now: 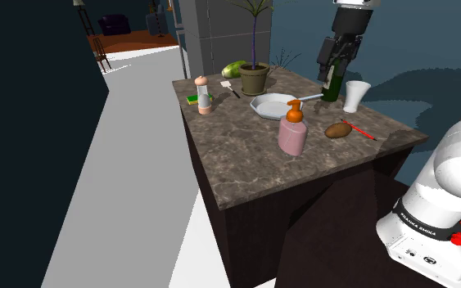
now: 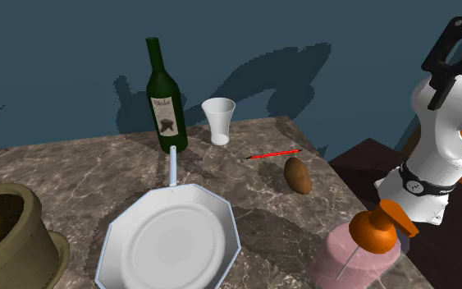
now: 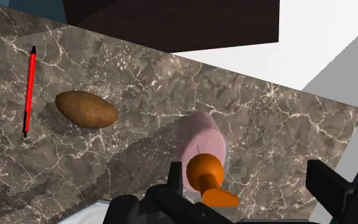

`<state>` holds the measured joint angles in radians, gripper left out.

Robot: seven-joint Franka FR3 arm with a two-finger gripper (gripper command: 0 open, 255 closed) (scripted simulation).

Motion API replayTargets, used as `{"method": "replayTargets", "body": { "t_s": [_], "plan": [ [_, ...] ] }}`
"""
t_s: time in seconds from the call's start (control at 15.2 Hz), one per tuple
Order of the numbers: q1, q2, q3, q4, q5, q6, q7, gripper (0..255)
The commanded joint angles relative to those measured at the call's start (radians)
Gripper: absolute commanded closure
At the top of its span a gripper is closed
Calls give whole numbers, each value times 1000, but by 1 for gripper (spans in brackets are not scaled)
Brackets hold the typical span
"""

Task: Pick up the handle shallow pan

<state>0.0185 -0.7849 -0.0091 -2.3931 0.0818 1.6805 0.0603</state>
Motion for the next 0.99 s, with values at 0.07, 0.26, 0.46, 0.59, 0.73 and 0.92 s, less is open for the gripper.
{"method": "replayTargets", "body": {
  "t_s": [0.07,0.26,0.46,0.59,0.73,0.92],
  "plan": [
    [-9,28,-14,3,0,24,-3,0],
    [-32,113,-58,19,5,94,-14,0],
    [-52,204,-102,43,16,158,-28,0],
    [-62,266,-131,63,28,197,-39,0],
    [-72,330,-161,87,44,233,-51,0],
    [-83,427,-206,130,77,281,-74,0]
  ]
}}
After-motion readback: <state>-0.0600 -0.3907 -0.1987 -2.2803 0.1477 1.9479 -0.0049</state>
